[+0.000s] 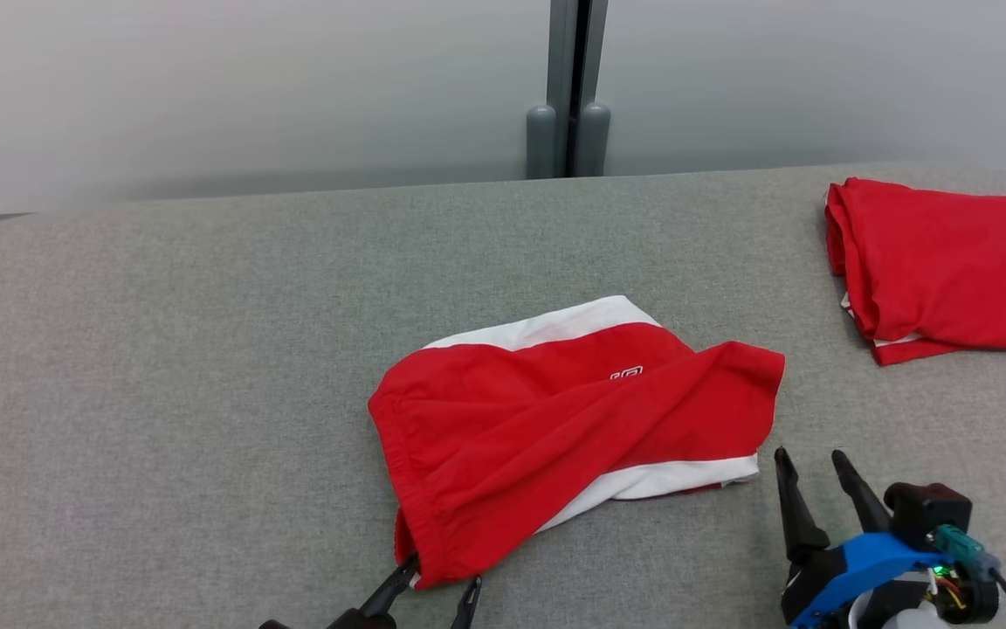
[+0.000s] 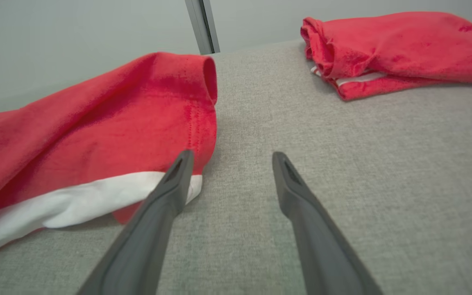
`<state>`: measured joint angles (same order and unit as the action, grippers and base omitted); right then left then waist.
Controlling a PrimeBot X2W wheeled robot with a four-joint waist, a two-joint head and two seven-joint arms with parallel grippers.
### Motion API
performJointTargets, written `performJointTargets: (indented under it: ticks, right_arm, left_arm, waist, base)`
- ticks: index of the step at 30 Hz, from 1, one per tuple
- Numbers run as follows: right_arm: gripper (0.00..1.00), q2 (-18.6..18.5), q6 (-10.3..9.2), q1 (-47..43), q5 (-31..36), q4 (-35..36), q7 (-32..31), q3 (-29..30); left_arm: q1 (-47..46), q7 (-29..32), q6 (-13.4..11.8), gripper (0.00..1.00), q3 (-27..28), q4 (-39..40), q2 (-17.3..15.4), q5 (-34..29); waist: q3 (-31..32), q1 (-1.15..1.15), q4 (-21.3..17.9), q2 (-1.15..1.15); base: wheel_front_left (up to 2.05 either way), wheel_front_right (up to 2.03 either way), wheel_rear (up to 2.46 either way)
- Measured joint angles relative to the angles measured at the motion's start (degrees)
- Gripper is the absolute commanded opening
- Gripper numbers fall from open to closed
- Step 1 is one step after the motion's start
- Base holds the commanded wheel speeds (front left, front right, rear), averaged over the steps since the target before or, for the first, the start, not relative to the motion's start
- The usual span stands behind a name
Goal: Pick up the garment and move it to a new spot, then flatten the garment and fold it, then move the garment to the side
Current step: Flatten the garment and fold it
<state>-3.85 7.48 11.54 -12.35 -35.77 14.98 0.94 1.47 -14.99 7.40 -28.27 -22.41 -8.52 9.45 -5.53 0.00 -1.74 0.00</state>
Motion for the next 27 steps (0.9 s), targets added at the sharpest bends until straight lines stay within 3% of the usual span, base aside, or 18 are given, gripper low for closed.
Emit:
performJointTargets:
  ticks: [11, 17, 18, 19, 20, 21, 22, 23, 27]
  right_arm:
    - [1.0, 0.83, 0.0, 3.4, -4.3, -6.27, 0.0, -4.49]
    - [1.0, 0.77, -0.01, 5.33, -9.09, -10.13, 0.33, -11.18]
    - [0.89, 0.7, -0.01, 5.61, -10.03, -10.36, 0.34, -12.27]
    - [0.47, 0.73, -0.01, 5.87, -11.02, -10.38, 0.33, -13.21]
    - [0.32, 0.79, -0.01, 5.93, -11.61, -10.34, 0.33, -13.65]
    - [0.0, 0.81, -0.01, 5.95, -11.83, -10.31, 0.33, -13.82]
    - [0.0, 0.8, -0.01, 5.95, -12.12, -10.21, 0.32, -13.88]
    - [0.0, 0.81, -0.01, 5.95, -12.16, -10.02, 0.25, -13.84]
    - [0.0, 1.09, 0.0, 5.76, -10.98, -7.82, 0.14, -11.94]
  left_arm:
    - [-4.43, -0.01, 0.01, 1.0, -0.92, -5.0, -0.25, 0.58]
    - [-6.17, -0.01, 0.01, 1.0, -2.46, -6.45, 0.01, 0.67]
    - [-6.52, -0.01, 0.01, 1.0, -2.81, -6.65, 0.08, 0.78]
    - [-6.73, -0.01, 0.01, 1.0, -3.21, -6.88, 0.19, 1.03]
    - [-6.89, -0.01, 0.01, 0.89, -3.6, -7.19, 0.26, 1.3]
    - [-7.02, -0.01, 0.01, 0.36, -3.88, -7.47, 0.35, 1.72]
    - [-7.21, 0.0, 0.01, 0.12, -4.01, -7.7, 0.45, 2.12]
    - [-7.45, -0.01, 0.01, 0.0, -4.1, -7.81, 0.51, 2.38]
    - [-7.76, 0.0, 0.01, 0.0, -5.82, -7.25, 0.51, 4.01]
  waist:
    - [-2.13, 0.0, 0.3, 0.0]
    - [-2.78, 0.0, 0.65, 0.0]
    - [-2.86, 0.0, 0.71, 0.0]
    - [-2.94, 0.0, 0.78, 0.0]
    - [-2.98, 0.0, 0.82, 0.0]
    - [-2.99, 0.0, 0.81, 0.0]
    - [-2.99, 0.0, 0.76, 0.0]
    - [-2.97, 0.0, 0.7, 0.0]
    - [-2.39, 0.0, 0.51, 0.0]
  base:
    - [0.0, 0.0, 0.0]
    - [0.0, 0.0, 0.0]
    - [0.0, 0.0, 0.0]
    - [0.0, 0.0, 0.0]
    - [0.0, 0.0, 0.0]
    - [0.0, 0.0, 0.0]
    - [0.0, 0.0, 0.0]
    - [0.0, 0.0, 0.0]
    - [0.0, 0.0, 0.0]
